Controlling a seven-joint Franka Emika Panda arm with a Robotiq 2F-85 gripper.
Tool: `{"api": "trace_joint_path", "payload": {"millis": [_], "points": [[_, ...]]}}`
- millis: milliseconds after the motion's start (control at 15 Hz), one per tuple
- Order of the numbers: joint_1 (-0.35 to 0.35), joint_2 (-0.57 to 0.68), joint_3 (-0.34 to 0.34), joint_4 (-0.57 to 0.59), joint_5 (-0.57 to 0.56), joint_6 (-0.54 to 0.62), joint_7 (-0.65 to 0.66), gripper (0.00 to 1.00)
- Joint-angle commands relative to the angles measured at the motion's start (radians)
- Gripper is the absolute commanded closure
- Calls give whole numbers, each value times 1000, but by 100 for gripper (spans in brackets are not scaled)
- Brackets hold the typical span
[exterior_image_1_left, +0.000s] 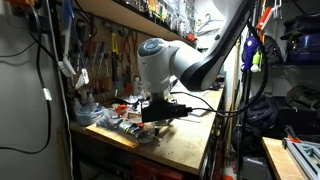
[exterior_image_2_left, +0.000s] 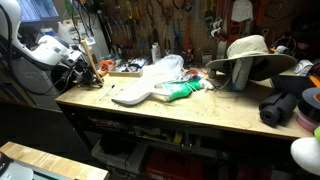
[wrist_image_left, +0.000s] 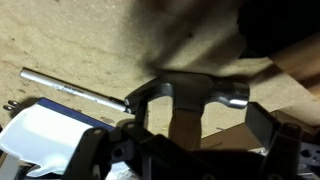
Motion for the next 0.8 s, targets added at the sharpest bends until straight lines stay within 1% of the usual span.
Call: {"api": "trace_joint_path", "payload": {"millis": [0,133,200,267,333,400,533,600,733], "points": [[21,14,-17,3,-30,12,33,30],[23,10,-16,1,-30,12,32,48],[24,7,-16,2,-29,11,32,53],[23,4,-15,0,-25,10,28,54],[22,-1,-14,-1,-21,9,26,58],[21,-7,-14,-6,-17,7,21,68],[16,-30,-15,-17,-5,8,10,86],[9,-55,-14,-26,8,12,-4,90],[-3,-91,-17,-42,25,21,-18,93]]}}
